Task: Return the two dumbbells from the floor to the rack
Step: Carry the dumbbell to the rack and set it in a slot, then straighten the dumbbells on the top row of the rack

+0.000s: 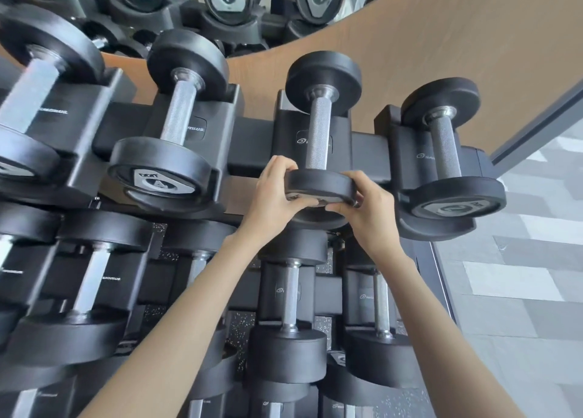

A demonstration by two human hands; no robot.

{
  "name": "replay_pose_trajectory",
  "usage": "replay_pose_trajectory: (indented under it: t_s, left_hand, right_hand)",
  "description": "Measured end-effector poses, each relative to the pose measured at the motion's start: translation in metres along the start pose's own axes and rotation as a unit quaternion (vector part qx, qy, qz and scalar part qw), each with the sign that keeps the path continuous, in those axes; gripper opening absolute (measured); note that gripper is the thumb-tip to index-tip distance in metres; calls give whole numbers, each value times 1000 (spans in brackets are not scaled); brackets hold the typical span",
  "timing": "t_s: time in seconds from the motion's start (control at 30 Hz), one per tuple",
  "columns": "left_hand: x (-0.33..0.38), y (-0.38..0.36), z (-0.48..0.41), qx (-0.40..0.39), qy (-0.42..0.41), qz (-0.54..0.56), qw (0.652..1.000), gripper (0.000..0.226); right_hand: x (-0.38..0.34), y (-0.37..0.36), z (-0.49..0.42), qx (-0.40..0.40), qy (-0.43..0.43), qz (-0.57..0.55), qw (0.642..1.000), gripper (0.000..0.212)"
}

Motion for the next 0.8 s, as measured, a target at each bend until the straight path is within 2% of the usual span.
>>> replay_pose_trajectory:
  t_s: [0.1, 0.23, 0.3, 0.47, 0.7, 0.8]
  left_hand:
    - [-9, 9, -9, -24, 11, 32, 999, 43]
    - [-10, 14, -17, -61, -20, 37, 997, 44]
    - [-4, 15, -22, -71, -40, 30, 996, 45]
    - [3, 22, -15, -13, -92, 29, 995, 45]
    - [-17, 24, -11, 12, -32, 108, 994, 44]
    - [-12, 20, -16, -13, -56, 79, 995, 46]
  right_hand:
    - [2, 0, -14, 3, -12, -29, 1000, 51]
    - [17, 6, -17, 4, -73, -86, 994, 46]
    - [19, 7, -17, 5, -78, -94, 993, 44]
    - [19, 9, -16, 21, -75, -139, 987, 46]
    - [4, 5, -25, 0, -36, -71, 997, 45]
    - [6, 7, -25, -5, -38, -76, 996, 44]
Point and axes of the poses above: each hand's wrist, its own z-axis away from the middle knuckle, its own y-axis out of the back of the hand, x = y × z, the point moved 8 cm from there along -z, towards the middle knuckle, and after that the axes turned 8 degrees about y, right-handed, at the moved point
